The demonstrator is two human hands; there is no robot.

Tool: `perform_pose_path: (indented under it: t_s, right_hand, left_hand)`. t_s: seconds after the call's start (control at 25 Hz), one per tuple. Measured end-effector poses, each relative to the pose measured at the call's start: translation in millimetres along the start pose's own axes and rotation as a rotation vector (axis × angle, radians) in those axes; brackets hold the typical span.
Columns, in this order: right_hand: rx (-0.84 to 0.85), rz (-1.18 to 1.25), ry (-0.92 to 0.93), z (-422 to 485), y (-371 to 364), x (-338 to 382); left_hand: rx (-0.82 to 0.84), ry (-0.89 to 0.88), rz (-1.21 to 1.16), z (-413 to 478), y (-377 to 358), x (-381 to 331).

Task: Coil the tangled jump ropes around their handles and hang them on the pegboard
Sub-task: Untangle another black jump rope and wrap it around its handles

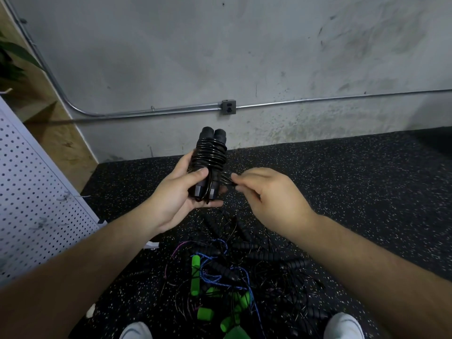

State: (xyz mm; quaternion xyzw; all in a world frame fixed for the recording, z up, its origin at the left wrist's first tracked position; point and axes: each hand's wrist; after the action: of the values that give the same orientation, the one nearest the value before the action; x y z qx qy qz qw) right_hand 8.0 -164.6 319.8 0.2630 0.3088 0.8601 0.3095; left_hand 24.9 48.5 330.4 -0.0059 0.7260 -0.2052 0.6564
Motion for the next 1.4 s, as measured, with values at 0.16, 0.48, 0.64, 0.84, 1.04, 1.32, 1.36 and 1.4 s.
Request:
perform_pose_path:
  t_s: [0.16, 0.48, 0.64, 0.84, 1.04, 1.32, 1.36, 1.4]
  right_hand:
    - [0.038, -0.066, 0.04, -1.6, -6.9, 0.6]
    - [0.072, 0.159, -0.293, -1.3, -12.0, 20.0]
    - [0.122, 0.263, -0.51, 0.1, -15.3, 28.9]
    - [0.115, 0.415, -0.651, 0.6, -17.0, 33.6]
    - [-0.044, 0.513, -0.658, 3.5, -10.2, 41.4]
    - [-0.18, 0.603, -0.599, 13.2, -6.2, 48.4]
    - [-0.177, 0.491, -0.546, 12.6, -7.8, 45.9]
    - [-0.154, 0.404, -0.481, 11.3, -9.3, 42.7]
  left_hand:
    - [0.026, 0.017, -0.024, -1.5, -3.2, -1.1]
    - [0.049, 0.025, -0.006, 1.7, -7.9, 3.0]
    - [0.061, 0.041, 0.053, 0.1, -7.4, 3.9]
    - [0.058, 0.019, 0.144, -1.0, -8.9, 6.2]
    - [0.1, 0.002, 0.125, -4.1, -14.8, 2.7]
    - [0.154, -0.017, -0.045, -4.8, -16.2, -2.0]
    - [0.13, -0.021, -0.023, -4.5, -15.0, -0.9]
    - [0.109, -0.021, -0.019, -4.0, -13.5, -0.1]
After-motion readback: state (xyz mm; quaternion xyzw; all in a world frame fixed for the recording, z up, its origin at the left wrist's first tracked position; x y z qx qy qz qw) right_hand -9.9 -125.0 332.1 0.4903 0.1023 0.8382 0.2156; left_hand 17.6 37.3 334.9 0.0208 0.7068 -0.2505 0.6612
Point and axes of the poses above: each hand's wrist, its own z-axis towards the middle knuckle, its own y-axis out of the back of the hand, x = y × z, and after that the axes turned 2 degrees about -z, right-handed
